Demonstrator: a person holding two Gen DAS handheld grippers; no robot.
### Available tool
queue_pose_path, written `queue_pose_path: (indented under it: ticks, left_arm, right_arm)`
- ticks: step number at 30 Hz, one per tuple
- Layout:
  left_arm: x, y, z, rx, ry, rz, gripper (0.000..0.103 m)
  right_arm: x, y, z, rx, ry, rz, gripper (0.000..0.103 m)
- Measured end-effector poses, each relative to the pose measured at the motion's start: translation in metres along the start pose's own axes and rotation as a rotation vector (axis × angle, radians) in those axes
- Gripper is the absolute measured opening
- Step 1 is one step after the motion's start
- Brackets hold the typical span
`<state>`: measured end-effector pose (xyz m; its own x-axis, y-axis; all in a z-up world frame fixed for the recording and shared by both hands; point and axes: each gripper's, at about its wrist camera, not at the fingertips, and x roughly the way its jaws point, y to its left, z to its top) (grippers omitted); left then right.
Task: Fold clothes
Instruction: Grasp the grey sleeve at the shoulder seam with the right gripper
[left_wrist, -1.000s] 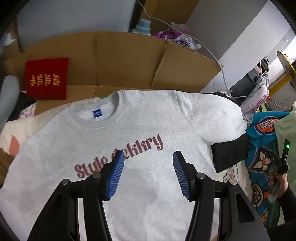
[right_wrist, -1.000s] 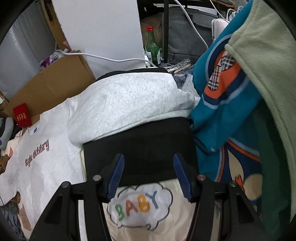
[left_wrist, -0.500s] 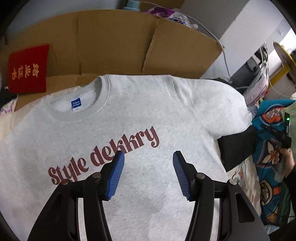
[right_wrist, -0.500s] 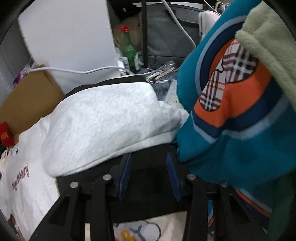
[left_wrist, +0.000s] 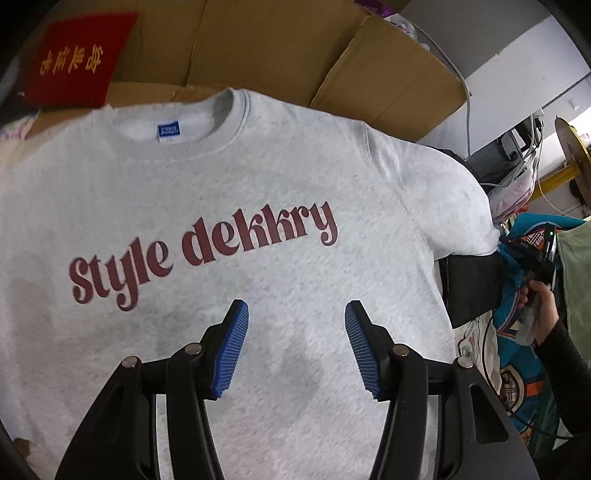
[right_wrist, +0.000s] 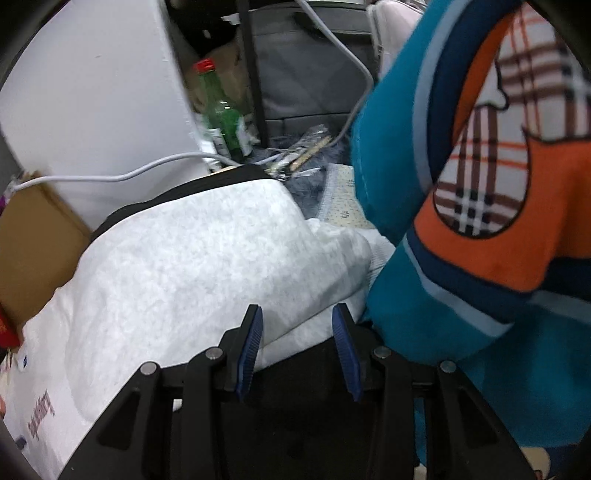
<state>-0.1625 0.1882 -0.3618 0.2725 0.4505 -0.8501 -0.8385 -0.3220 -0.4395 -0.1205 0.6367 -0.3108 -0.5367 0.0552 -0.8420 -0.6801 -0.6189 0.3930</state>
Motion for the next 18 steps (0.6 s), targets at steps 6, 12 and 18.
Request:
queue_pose_path:
  ticks: [6,12,18]
  left_arm:
    - [0.017,0.001,0.005,-0.009,0.016,-0.024,0.055]
    - [0.031,0.001,0.013,0.000,0.041,-0.036,0.055]
    - [0.040,0.001,0.018,0.005,0.054,-0.045,0.055]
  right_arm:
    - [0.023,-0.007,0.007,0.079,0.024,-0.052,0.037]
    - [0.037,-0.011,0.012,0.099,0.042,-0.052,0.034]
    - [0.029,-0.003,0.011,0.000,0.036,-0.104,0.006]
